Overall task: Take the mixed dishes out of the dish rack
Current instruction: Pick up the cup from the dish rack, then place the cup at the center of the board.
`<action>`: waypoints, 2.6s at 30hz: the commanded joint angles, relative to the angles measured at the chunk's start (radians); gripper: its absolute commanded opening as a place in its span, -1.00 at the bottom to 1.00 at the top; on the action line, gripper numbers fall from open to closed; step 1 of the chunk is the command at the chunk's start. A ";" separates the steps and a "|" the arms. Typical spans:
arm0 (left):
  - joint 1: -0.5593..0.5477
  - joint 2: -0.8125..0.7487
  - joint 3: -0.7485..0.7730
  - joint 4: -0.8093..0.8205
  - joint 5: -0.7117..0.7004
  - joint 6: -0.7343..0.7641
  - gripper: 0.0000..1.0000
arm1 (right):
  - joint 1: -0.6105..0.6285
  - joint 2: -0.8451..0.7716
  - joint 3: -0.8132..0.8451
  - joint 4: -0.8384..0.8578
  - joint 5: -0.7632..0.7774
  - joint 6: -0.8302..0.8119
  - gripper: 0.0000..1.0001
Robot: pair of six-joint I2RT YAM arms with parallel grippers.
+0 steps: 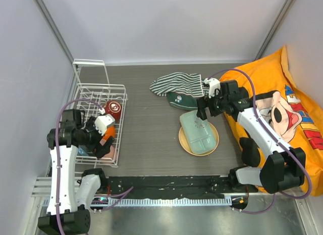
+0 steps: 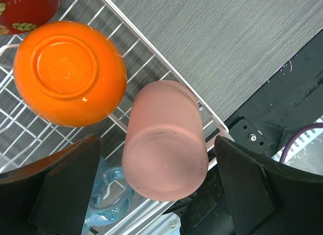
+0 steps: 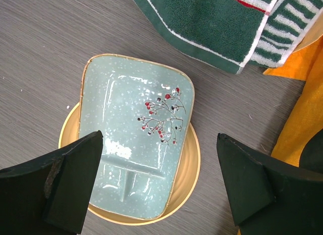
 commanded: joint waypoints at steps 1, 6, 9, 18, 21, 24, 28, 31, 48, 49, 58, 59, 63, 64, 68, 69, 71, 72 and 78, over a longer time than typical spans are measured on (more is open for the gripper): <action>0.005 -0.011 -0.010 -0.246 -0.022 0.012 0.94 | 0.007 -0.008 0.004 0.010 0.011 -0.012 0.97; 0.006 -0.005 -0.021 -0.240 -0.026 0.014 0.82 | 0.007 -0.008 0.003 0.010 0.011 -0.012 0.98; 0.005 0.000 -0.019 -0.244 -0.028 0.018 0.68 | 0.007 -0.005 0.003 0.010 0.013 -0.014 0.97; 0.005 0.012 0.024 -0.286 0.010 0.040 0.14 | 0.007 -0.004 0.003 0.010 0.017 -0.017 0.98; 0.005 0.021 0.053 -0.299 0.024 0.046 -0.04 | 0.007 -0.001 0.001 0.010 0.017 -0.017 0.98; 0.005 0.032 0.093 -0.316 0.032 0.052 -0.24 | 0.007 -0.001 0.001 0.010 0.019 -0.017 0.97; 0.003 0.033 0.140 -0.315 0.021 0.046 -0.49 | 0.005 0.002 0.001 0.010 0.020 -0.018 0.98; 0.005 0.038 0.177 -0.318 0.012 0.038 -0.77 | 0.007 0.010 0.003 0.010 0.020 -0.018 0.97; 0.005 0.091 0.452 -0.316 0.256 -0.029 -1.00 | 0.008 0.012 0.024 0.004 -0.078 -0.015 0.97; 0.003 0.098 0.487 -0.309 0.311 -0.041 -1.00 | 0.010 0.006 0.029 0.004 -0.102 -0.011 0.97; 0.003 0.130 0.533 -0.064 0.665 -0.345 -1.00 | 0.025 -0.047 0.112 0.139 -0.427 0.095 0.96; 0.005 0.125 0.504 0.054 0.732 -0.394 -1.00 | 0.027 -0.056 0.110 0.171 -0.451 0.141 0.96; 0.005 0.087 0.371 0.500 0.840 -0.892 -1.00 | 0.030 -0.096 0.100 0.416 -0.533 0.288 0.96; 0.005 0.061 0.326 0.636 0.848 -1.011 -1.00 | 0.033 -0.099 0.098 0.456 -0.559 0.322 0.95; 0.005 0.027 0.187 1.140 0.805 -1.360 -1.00 | 0.051 -0.088 0.109 0.627 -0.607 0.466 0.89; 0.005 0.029 0.179 1.159 0.785 -1.385 -1.00 | 0.070 -0.084 0.112 0.662 -0.613 0.497 0.88; 0.005 0.035 0.177 1.188 0.762 -1.423 -1.00 | 0.091 -0.076 0.121 0.688 -0.626 0.518 0.84; 0.006 0.032 0.171 1.232 0.733 -1.440 -1.00 | 0.102 -0.071 0.121 0.711 -0.627 0.531 0.82; 0.005 0.027 0.105 1.450 0.653 -1.618 -1.00 | 0.221 -0.059 0.129 0.739 -0.593 0.525 0.79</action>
